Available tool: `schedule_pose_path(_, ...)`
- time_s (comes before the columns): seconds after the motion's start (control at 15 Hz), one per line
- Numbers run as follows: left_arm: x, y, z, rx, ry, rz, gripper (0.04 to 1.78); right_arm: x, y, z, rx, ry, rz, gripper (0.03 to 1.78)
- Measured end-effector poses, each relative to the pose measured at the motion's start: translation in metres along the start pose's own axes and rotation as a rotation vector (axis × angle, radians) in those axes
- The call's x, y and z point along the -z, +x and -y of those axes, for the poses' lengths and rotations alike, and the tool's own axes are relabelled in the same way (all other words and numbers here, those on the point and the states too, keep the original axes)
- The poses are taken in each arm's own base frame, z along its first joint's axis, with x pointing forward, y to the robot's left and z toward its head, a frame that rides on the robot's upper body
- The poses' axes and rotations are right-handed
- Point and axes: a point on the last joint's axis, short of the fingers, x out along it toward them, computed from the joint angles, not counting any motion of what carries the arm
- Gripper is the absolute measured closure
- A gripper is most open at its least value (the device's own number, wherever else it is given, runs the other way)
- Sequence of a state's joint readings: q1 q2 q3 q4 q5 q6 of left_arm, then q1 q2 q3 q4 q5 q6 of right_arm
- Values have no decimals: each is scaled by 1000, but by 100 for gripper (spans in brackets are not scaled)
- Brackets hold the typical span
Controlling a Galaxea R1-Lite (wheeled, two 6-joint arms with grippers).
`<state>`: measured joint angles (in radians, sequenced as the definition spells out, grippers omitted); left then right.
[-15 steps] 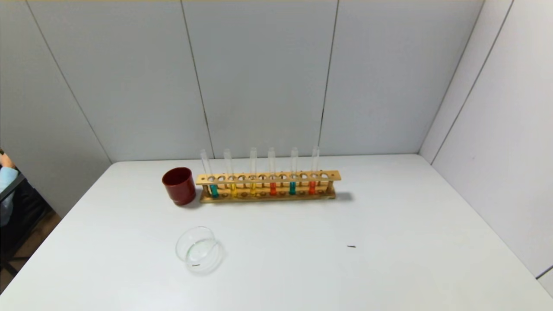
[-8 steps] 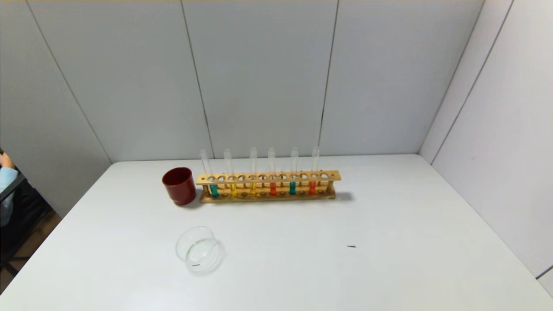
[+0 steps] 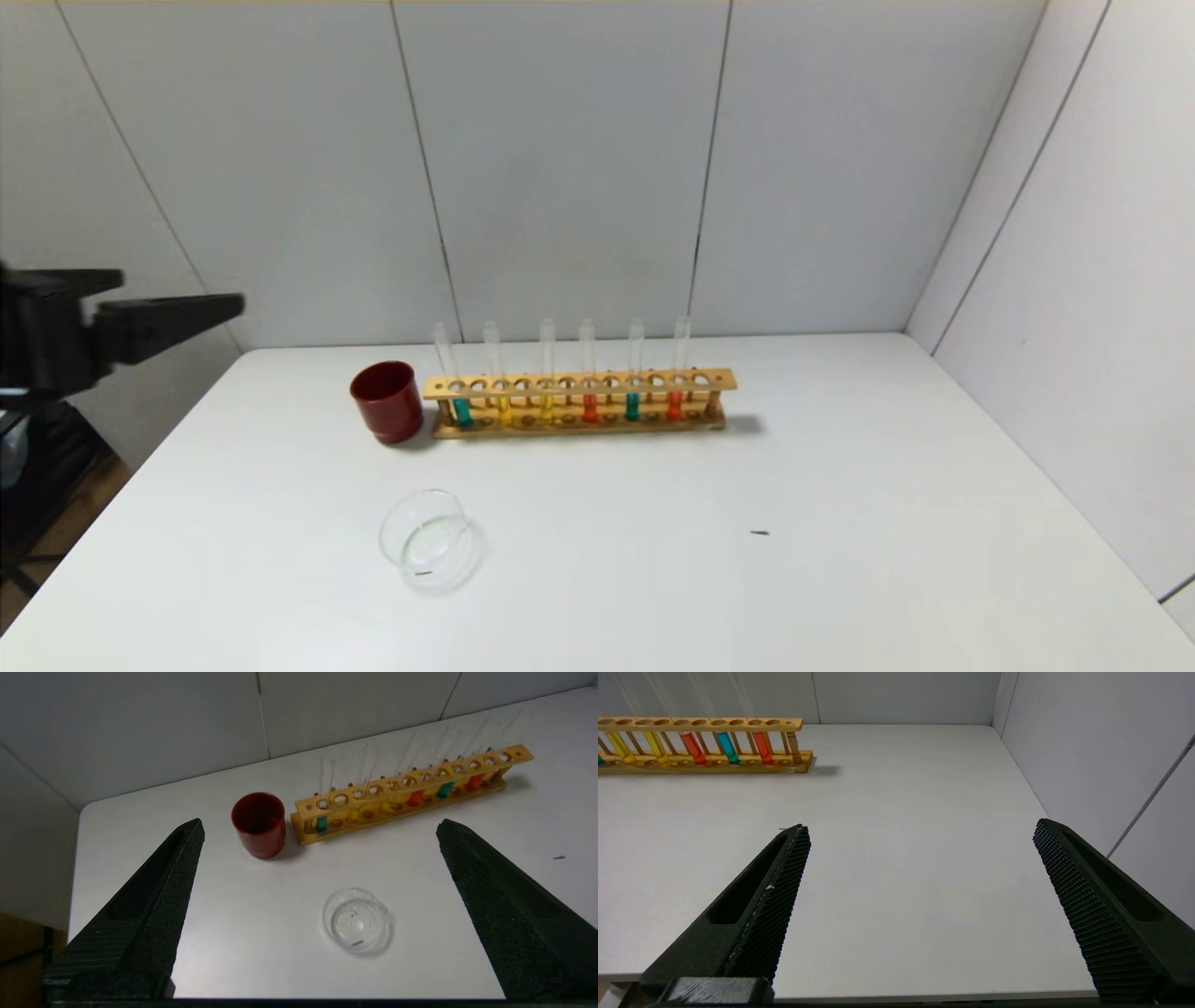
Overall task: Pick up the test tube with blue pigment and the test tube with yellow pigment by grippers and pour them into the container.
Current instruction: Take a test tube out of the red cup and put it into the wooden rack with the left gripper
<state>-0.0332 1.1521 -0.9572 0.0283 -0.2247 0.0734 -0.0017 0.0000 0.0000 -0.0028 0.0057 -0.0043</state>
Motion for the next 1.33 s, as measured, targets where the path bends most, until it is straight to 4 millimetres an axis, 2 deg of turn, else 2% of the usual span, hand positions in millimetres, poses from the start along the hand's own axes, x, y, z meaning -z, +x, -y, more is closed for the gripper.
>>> schedule_pose_path(0.2, 5, 73, -8, 43, -12, -26, 7, 0, 0, 0, 0, 0, 0, 6)
schedule_pose_path(0.33, 20, 111, -11, 57, -44, -48, 7, 0, 0, 0, 0, 0, 0, 6)
schedule_pose_path(0.47, 34, 137, -12, 64, -58, -43, 7, 0, 0, 0, 0, 0, 0, 6)
schedule_pose_path(0.73, 61, 166, 4, 8, -46, -89, 7, 0, 0, 0, 0, 0, 0, 6)
schedule_pose_path(0.93, 83, 179, 18, -12, -32, -85, 7, 0, 0, 0, 0, 0, 0, 6)
schedule_pose_path(1.33, 116, 204, 22, -23, -52, -93, 7, 0, 0, 0, 0, 0, 0, 6)
